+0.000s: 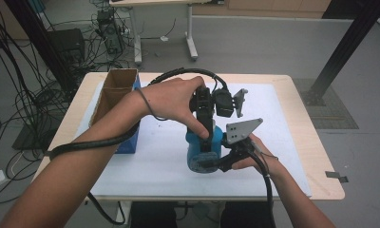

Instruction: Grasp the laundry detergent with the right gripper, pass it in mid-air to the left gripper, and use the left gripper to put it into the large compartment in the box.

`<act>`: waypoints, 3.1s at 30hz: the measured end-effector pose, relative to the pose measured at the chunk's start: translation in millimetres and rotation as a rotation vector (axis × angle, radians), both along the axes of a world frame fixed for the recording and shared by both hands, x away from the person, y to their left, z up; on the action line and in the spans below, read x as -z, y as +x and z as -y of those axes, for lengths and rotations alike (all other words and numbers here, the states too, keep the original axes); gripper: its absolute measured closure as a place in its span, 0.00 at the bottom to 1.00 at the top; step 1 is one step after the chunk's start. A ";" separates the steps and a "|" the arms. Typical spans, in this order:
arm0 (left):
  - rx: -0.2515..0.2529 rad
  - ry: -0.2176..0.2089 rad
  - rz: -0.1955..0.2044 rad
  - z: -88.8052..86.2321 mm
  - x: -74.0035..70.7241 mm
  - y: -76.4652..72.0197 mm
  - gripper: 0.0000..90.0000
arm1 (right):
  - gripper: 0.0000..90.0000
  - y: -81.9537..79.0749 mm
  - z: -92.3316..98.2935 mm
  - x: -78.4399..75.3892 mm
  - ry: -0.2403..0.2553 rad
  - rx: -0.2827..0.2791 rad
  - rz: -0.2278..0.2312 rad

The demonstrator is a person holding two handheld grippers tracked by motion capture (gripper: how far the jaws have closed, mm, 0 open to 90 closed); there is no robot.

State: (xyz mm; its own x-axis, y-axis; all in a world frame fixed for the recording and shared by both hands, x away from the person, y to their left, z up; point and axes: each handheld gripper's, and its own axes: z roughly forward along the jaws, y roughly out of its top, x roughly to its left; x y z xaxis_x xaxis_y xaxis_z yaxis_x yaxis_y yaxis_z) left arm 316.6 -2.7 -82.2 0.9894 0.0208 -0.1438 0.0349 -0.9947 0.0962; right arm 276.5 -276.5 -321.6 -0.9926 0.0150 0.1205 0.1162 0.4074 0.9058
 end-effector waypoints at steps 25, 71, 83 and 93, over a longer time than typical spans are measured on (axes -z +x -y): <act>-0.001 0.003 0.007 1.0 -0.4 -1.1 0.09 | 0.46 0.3 -1.7 -1.7 0.004 -0.002 0.007; 0.003 0.009 0.024 0.8 -3.0 -9.2 0.09 | 0.46 -6.1 -3.9 -9.1 -0.007 -0.001 0.019; 0.010 0.020 0.020 4.4 -1.1 -9.3 0.10 | 0.46 -5.3 -5.3 -9.7 -0.008 -0.006 0.020; 0.014 0.032 0.028 9.0 0.7 -10.6 0.17 | 0.46 -5.2 -4.8 -10.9 -0.005 -0.007 0.022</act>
State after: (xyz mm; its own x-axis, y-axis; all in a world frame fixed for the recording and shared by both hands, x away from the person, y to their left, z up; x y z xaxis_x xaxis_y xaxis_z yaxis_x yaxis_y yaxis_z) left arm 306.0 -11.7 -82.9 0.9932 0.0116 -0.1159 0.0192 -0.9977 0.0652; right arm 271.3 -271.6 -310.7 -0.9951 0.0083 0.0987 0.0933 0.4132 0.9059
